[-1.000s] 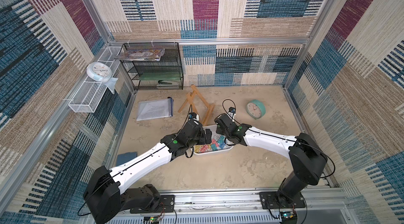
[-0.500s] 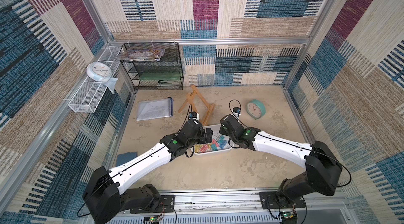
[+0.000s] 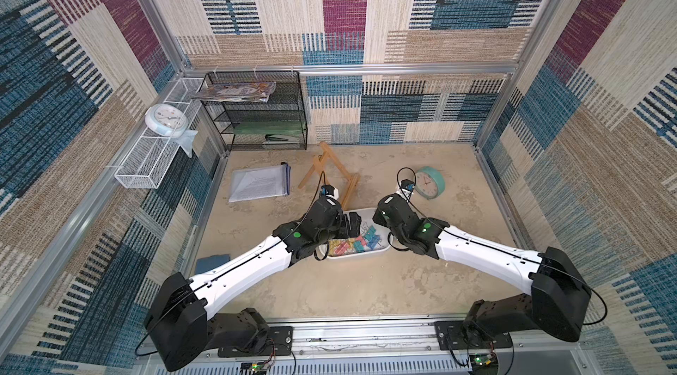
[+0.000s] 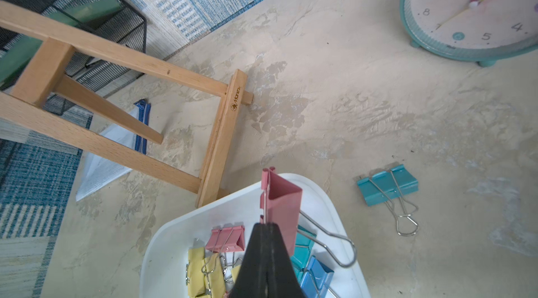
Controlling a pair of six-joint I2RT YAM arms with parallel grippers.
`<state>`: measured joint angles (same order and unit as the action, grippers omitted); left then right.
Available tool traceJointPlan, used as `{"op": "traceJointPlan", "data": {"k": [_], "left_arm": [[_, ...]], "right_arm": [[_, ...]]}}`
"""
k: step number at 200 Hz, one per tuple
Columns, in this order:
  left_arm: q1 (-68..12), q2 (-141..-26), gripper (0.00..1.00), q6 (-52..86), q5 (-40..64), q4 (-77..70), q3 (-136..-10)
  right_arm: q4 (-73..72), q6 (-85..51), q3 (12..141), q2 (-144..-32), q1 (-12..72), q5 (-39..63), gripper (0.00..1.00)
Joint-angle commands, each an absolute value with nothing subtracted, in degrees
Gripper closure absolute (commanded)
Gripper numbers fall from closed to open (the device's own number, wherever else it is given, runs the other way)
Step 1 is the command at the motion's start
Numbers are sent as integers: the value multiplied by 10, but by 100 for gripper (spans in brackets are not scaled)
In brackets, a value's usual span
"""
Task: Take out the binder clips from the storage box
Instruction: Pick up the binder clip from the storage box, then place the binder clip at the center of the board.
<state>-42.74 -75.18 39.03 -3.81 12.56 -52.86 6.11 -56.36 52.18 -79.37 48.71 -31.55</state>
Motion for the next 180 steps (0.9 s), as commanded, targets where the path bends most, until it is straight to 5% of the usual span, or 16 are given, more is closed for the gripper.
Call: {"op": "traceJointPlan", "data": {"k": [1,44,113,180], "left_arm": [[-427,-780,1,396,-13,116,-563],[-431,-857,1,424,20,110,-637],[-459,-949,1,423,45,109,-721],[-483,-1010,1,414,87,140,-784]], "right_arm": [[25,-603,504,-768,473,-314,100],[-24,-716,432,-713,373,-191,100],[-73,-918,323,-711,255,-149,100],[-140,-905,299,-749,214,-146,100]]}}
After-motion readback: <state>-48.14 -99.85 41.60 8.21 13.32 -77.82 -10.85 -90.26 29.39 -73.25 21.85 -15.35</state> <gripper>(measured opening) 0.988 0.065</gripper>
